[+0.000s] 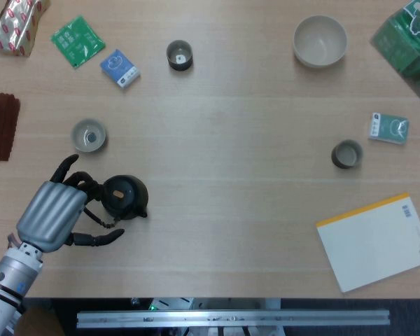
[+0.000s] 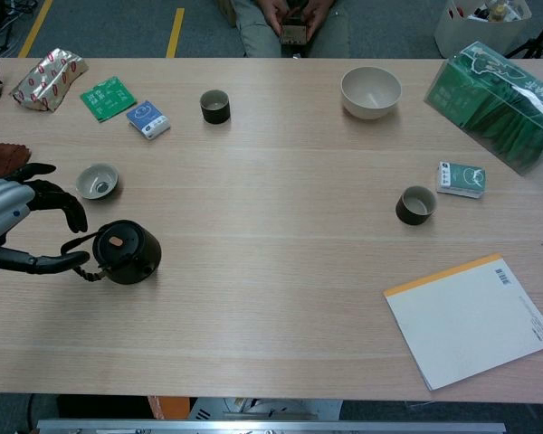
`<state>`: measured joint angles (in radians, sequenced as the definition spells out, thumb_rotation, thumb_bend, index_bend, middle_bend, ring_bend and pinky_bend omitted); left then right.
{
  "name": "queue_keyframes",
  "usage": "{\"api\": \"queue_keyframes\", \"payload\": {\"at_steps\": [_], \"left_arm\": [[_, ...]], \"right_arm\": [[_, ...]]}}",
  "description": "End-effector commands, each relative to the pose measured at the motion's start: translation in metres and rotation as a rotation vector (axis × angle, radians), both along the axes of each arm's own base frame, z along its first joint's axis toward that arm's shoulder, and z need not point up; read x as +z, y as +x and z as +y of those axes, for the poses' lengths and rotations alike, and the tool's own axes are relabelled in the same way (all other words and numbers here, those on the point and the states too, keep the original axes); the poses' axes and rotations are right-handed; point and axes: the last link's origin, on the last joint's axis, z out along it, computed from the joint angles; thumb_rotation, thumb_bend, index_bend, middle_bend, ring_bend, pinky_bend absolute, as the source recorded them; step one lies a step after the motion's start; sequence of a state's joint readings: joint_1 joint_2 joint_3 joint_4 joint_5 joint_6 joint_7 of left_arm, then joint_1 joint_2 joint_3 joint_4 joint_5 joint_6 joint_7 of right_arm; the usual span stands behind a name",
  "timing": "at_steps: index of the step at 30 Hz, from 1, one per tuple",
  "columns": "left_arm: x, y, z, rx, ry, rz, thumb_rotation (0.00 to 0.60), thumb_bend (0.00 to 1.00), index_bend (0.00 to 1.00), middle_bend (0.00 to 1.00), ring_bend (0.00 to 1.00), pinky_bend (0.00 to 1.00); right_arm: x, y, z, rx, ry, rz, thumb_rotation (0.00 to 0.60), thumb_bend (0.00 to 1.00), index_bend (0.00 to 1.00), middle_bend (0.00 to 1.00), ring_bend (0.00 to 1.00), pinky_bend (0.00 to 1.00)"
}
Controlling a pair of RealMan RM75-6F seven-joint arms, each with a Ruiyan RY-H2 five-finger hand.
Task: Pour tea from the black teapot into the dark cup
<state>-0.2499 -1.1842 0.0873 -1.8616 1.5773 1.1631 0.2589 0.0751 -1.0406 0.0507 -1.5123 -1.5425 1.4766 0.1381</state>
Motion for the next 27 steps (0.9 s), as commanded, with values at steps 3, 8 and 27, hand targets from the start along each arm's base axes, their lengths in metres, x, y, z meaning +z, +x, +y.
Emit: {"api": "queue_keyframes", "payload": {"at_steps": [3, 8, 27], "left_arm": [[-0.01, -0.005, -0.003, -0.009, -0.011, 0.017, 0.138, 0.11, 0.42, 0.45, 0.3, 0.0], [-0.016, -0.007, -0.004, -0.016, -0.012, 0.016, 0.141, 0.11, 0.43, 0.46, 0.32, 0.0], [-0.036, -0.007, -0.007, -0.039, -0.041, 0.02, 0.186, 0.11, 0.44, 0.49, 0.36, 0.0]], "right_arm": [[0.0, 0.001, 0.001, 0.003, -0.001, -0.001, 0.6, 0.1, 0.25, 0.23, 0.07, 0.09], [0.001, 0.001, 0.004, 0.001, -0.005, -0.002, 0.6, 0.1, 0.25, 0.23, 0.07, 0.09], [0.006, -0.003, 0.011, -0.017, -0.021, 0.001, 0.6, 0.1, 0.25, 0.23, 0.07, 0.09]]}}
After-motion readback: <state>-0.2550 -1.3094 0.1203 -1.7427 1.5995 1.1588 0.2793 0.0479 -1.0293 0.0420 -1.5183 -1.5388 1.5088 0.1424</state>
